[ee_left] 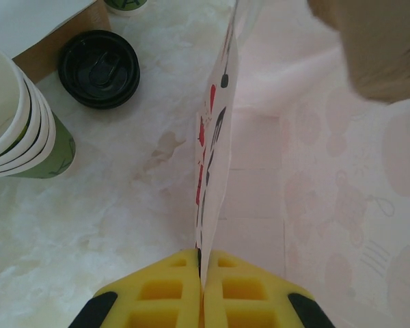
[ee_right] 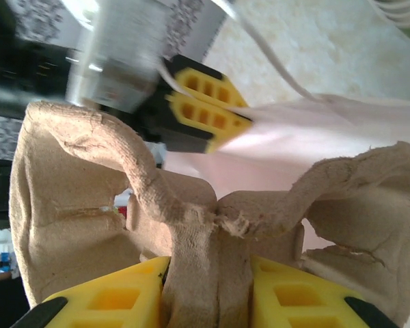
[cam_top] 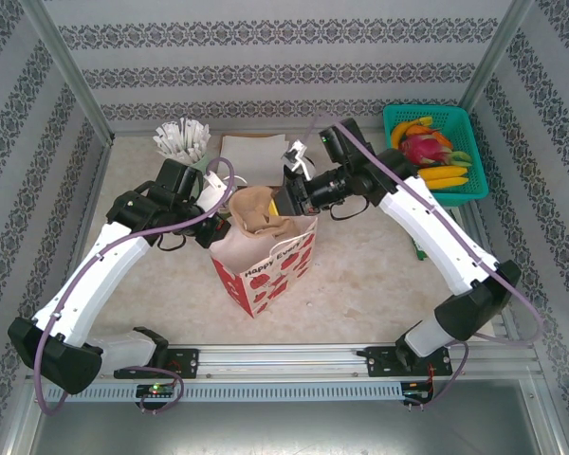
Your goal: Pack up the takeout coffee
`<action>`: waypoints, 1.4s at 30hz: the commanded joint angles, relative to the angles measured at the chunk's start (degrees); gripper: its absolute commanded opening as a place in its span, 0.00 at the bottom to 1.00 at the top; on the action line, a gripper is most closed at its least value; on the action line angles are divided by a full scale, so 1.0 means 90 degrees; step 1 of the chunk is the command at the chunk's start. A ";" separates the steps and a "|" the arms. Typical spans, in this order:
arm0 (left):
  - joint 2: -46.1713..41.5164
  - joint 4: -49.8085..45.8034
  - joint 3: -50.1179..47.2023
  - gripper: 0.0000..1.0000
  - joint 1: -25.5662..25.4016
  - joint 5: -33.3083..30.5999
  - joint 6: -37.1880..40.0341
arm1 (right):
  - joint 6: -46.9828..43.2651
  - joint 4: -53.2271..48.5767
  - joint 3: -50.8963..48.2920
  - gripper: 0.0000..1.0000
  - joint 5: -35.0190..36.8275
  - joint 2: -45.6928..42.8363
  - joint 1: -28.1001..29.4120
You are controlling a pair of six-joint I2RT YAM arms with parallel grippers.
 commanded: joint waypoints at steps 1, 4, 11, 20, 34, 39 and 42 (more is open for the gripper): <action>0.0026 -0.0067 0.0229 0.00 0.0078 0.0318 0.0279 | -0.0367 -0.0587 0.0267 0.32 0.0537 0.0109 0.0158; 0.0096 -0.0126 0.0316 0.00 0.0097 0.0366 0.0299 | -0.0440 -0.0803 0.0367 0.33 0.1267 0.0195 0.0290; 0.0188 -0.0099 0.0362 0.00 0.0137 0.0508 0.0150 | -0.0348 -0.1073 0.0440 0.32 0.2411 0.0340 0.0593; 0.0232 0.0068 0.0375 0.00 0.0206 0.0271 -0.0443 | -0.0432 -0.1255 0.0397 0.32 0.3077 0.0369 0.0835; 0.0456 0.0447 0.0422 0.00 0.0233 0.0488 -0.1641 | -0.0661 -0.1381 0.0666 0.32 0.3371 0.0883 0.1374; 0.0589 0.0439 0.0506 0.00 0.0227 0.0399 -0.1827 | -0.0903 -0.1644 0.0707 0.32 0.3361 0.1075 0.1407; 0.0604 0.0418 0.0598 0.01 0.0225 0.0351 -0.1902 | -0.0987 -0.1778 0.0667 0.32 0.3460 0.1111 0.1410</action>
